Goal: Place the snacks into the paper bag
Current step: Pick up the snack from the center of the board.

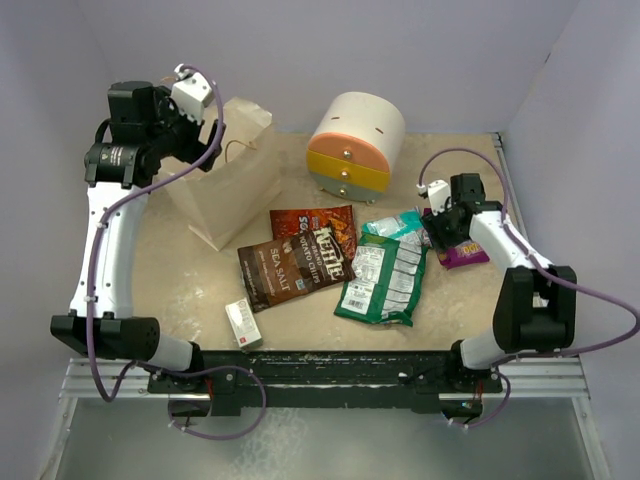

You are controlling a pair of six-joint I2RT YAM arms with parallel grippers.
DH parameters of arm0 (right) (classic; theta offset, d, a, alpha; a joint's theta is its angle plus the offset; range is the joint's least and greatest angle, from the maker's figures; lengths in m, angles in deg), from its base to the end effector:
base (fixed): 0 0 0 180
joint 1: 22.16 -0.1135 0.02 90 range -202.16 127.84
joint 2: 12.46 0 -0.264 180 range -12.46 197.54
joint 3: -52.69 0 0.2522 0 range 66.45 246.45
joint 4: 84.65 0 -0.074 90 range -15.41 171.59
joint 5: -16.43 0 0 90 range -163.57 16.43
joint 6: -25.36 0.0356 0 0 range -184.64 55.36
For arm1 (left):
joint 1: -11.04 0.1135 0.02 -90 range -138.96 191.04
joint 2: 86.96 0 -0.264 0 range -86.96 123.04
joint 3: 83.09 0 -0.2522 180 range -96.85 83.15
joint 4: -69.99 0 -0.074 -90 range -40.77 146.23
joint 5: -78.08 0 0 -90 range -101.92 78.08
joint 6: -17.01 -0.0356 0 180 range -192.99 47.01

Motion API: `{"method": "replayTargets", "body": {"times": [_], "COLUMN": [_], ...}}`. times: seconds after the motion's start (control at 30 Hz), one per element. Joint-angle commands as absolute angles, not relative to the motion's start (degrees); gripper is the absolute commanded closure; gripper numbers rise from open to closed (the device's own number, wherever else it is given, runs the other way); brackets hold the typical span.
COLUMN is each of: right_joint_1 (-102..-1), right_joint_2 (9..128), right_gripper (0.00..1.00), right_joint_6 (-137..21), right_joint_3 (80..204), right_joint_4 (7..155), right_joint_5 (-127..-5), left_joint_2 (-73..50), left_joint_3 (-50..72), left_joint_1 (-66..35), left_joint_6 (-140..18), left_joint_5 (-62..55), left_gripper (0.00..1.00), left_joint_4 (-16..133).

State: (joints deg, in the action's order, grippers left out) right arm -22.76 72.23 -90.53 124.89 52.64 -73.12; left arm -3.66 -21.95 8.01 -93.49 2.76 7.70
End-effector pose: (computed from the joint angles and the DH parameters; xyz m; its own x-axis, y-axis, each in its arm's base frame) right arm 0.3043 0.0035 0.2318 -0.7322 -0.4443 -0.5162 -0.3720 0.8958 -0.2434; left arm 0.2903 -0.0244 0.4736 -0.3237 0.3564 -0.8765 0.4169 0.8853 0.2060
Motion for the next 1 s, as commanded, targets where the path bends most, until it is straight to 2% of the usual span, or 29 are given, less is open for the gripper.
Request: {"method": "replayTargets", "body": {"times": [0.0,0.37,0.6,0.73,0.87,0.97], "right_joint_1": [-23.24,-24.35,-24.38,-24.35,-24.36,-24.38], "right_joint_2": [74.92,79.89,80.31,78.05,74.83,71.51], "right_gripper": [0.38,0.45,0.68,0.83,1.00,1.00], "right_joint_6": [-90.25,-89.10,-87.79,-87.22,-86.84,-87.07], "right_joint_3": [124.61,121.57,122.80,124.72,128.26,130.50], "right_joint_4": [54.90,56.58,56.34,53.60,49.47,47.76], "right_joint_5": [-81.50,-80.70,-82.97,-81.12,-75.85,-74.23], "left_joint_2": [-7.22,-9.77,-10.51,-10.70,-11.11,-11.45], "left_joint_3": [-20.80,-16.00,-15.57,-15.52,-16.42,-15.88], "left_joint_1": [8.14,8.13,8.06,6.99,1.90,-3.48], "left_joint_6": [-92.94,-93.20,-95.30,-96.87,-99.20,-101.89], "left_joint_5": [7.16,11.42,13.46,17.29,17.77,19.83], "left_gripper": [0.06,0.02,0.00,0.01,0.00,0.00], "left_joint_4": [7.36,7.47,7.86,5.59,3.00,1.11]}}
